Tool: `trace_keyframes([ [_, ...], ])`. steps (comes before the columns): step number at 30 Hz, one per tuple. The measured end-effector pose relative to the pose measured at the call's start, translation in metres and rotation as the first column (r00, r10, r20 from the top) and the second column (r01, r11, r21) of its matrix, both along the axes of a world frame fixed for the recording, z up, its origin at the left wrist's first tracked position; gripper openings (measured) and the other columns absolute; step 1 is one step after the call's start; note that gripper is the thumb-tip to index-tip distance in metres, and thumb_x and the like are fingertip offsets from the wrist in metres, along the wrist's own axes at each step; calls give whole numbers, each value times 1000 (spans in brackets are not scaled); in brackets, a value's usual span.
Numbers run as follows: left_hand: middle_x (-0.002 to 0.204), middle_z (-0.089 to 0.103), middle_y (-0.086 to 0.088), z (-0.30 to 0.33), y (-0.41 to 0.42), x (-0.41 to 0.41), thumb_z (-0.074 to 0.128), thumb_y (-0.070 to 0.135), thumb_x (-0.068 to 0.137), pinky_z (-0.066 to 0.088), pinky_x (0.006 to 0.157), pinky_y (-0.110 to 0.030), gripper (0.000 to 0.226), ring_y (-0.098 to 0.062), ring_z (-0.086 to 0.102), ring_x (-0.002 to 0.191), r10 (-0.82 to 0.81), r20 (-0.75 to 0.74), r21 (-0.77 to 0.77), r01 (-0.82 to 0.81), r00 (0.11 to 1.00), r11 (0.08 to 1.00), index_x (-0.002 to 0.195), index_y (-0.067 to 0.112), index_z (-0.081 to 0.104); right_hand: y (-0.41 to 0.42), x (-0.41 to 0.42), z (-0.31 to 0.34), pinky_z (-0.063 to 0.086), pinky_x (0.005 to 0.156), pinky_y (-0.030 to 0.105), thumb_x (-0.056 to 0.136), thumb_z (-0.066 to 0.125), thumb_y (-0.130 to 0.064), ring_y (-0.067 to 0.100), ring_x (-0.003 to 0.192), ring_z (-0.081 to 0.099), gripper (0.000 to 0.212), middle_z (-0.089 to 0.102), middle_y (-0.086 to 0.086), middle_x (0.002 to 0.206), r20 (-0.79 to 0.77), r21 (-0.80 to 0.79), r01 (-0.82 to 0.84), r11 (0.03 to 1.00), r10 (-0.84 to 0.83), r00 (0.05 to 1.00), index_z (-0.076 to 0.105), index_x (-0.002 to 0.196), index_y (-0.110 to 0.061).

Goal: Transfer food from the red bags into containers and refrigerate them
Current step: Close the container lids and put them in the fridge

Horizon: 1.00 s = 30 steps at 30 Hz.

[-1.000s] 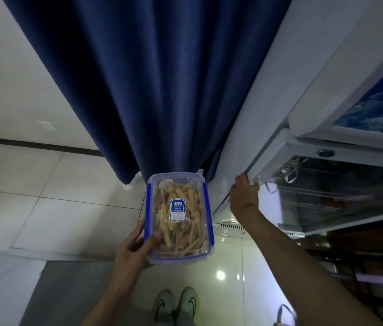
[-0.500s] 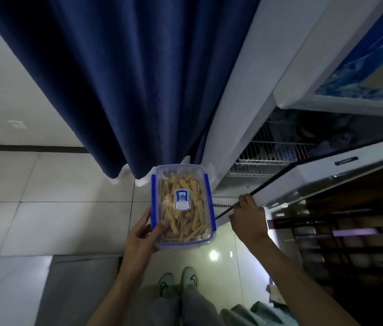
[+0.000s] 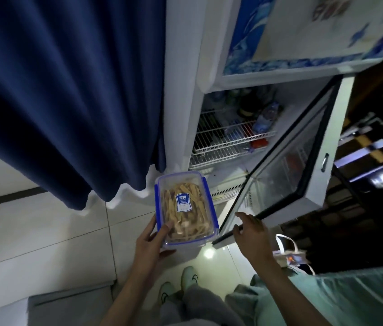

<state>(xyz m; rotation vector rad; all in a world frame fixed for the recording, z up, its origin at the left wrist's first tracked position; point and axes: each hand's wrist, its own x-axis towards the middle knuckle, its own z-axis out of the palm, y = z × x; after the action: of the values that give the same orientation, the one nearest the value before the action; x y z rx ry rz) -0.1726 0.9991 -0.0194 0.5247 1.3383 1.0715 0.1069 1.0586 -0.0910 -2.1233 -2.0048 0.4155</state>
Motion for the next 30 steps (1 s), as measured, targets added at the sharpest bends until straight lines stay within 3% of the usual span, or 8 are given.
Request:
trace_keyframes([
  [3,108,80,-4,-3,10,7,69,38,88,63,69,-29,57,-20,77,98,-52,-26,7,53,998,999,143,33,54,-6,9,16,55,84,39,94,63,-21,28,99,66,32,68,5,111,-190,-103,163,981,-180,965,64,126,-21],
  [5,107,80,-4,-4,18,11,67,33,94,64,72,-31,54,-20,77,99,-90,-40,19,91,995,996,146,32,51,-3,15,28,54,80,32,99,61,-21,20,97,68,29,68,1,114,-401,-249,177,952,-268,876,62,127,-27],
  [10,109,79,-3,0,44,17,64,31,99,62,82,-40,42,-21,77,100,-175,-66,54,179,982,982,141,30,58,20,15,58,58,89,49,100,63,-32,22,93,76,23,77,4,104,-720,-427,130,895,-423,551,65,123,-29],
  [14,109,79,-5,3,77,23,68,28,97,62,84,-43,37,-25,77,99,-216,-100,54,222,971,974,134,28,63,51,8,77,62,87,46,100,60,-42,27,100,75,28,77,4,112,-813,-487,26,873,-464,351,63,125,-31],
  [17,111,78,-9,1,104,30,70,27,95,62,81,-41,35,-28,77,97,-254,-119,48,261,960,964,128,23,62,80,10,72,63,79,42,96,65,-42,28,96,75,33,76,8,110,-833,-484,24,874,-469,293,65,125,-26],
  [23,104,79,-7,-17,162,57,65,36,98,61,79,-40,27,-27,77,95,-278,-132,15,282,951,959,122,22,64,141,37,42,60,85,52,88,72,-37,34,93,72,42,75,13,109,-854,-514,-30,857,-508,112,66,127,-22],
  [26,104,79,-3,-36,197,76,64,43,98,60,79,-37,29,-25,76,98,-201,-130,4,203,971,979,122,27,65,175,50,26,59,80,50,81,76,-36,34,87,69,50,72,16,105,-861,-507,3,862,-507,53,66,127,-17],
  [30,123,73,2,-76,237,119,70,55,91,57,92,-41,49,-17,73,107,93,-73,30,-91,993,995,134,36,54,223,63,-1,58,79,46,79,78,-32,31,86,71,45,75,14,105,-880,-474,54,879,-474,-26,66,122,-21],
])
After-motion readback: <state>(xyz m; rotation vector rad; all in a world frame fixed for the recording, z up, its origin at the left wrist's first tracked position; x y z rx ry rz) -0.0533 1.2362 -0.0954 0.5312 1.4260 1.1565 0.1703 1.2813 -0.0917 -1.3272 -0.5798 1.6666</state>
